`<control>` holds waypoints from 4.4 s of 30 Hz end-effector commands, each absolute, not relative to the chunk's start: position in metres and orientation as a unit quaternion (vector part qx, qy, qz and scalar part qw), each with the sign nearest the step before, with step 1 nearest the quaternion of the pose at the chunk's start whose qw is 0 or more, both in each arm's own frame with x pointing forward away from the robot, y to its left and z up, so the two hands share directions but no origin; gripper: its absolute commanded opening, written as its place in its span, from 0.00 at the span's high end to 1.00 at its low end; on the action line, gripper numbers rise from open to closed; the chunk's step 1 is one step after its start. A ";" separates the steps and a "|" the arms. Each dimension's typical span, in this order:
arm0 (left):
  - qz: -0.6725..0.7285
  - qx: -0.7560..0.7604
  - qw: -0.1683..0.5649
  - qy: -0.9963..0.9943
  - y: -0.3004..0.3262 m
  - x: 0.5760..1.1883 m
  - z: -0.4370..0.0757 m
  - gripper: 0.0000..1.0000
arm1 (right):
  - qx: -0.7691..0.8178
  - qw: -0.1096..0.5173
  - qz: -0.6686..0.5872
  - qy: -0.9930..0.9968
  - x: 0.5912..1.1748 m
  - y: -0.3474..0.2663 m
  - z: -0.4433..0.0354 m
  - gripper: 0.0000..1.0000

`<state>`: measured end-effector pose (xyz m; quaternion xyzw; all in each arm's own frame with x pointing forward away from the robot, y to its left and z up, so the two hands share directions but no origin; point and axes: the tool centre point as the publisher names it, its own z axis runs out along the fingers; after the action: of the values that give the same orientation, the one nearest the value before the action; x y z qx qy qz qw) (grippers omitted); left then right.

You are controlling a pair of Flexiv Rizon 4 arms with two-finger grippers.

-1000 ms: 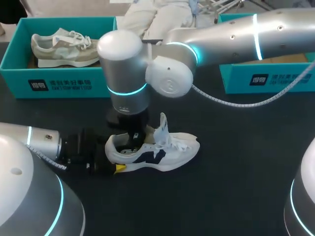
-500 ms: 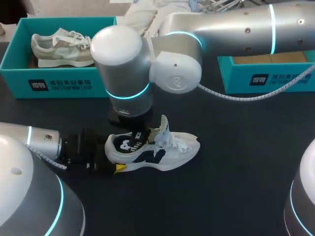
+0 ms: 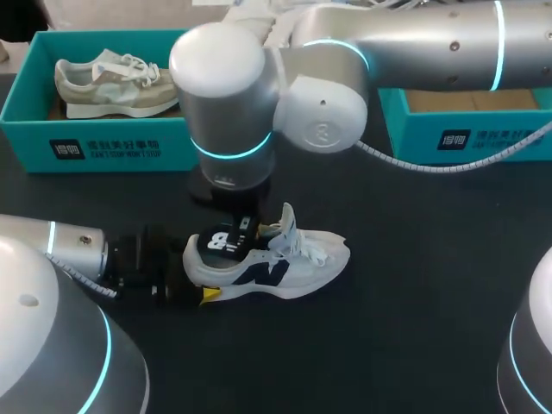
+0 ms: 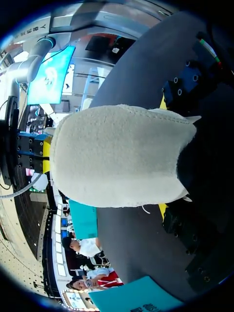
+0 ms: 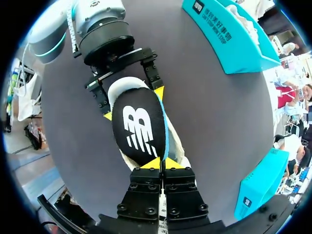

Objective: Take the shoe out of the shoebox, open the shoe tongue, remove and reinsert the insole, then place the shoe into the shoebox

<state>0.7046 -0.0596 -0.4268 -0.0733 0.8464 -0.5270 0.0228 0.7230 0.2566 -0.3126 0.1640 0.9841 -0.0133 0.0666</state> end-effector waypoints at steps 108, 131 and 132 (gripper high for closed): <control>-0.526 -0.074 0.023 0.847 -0.062 0.706 -0.434 1.00 | 0.194 -0.280 0.496 0.799 0.763 0.352 -0.158 1.00; -0.526 -0.074 0.023 0.847 -0.062 0.706 -0.434 1.00 | 0.257 -0.362 0.609 0.658 0.728 0.283 -0.064 1.00; -0.526 -0.074 0.023 0.847 -0.062 0.706 -0.434 1.00 | 0.264 -0.353 0.602 0.666 0.725 0.278 -0.062 1.00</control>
<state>0.7046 -0.0597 -0.4269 -0.0731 0.8464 -0.5270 0.0228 0.7373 0.2931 -0.0643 0.2431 0.6684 0.5977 -0.3700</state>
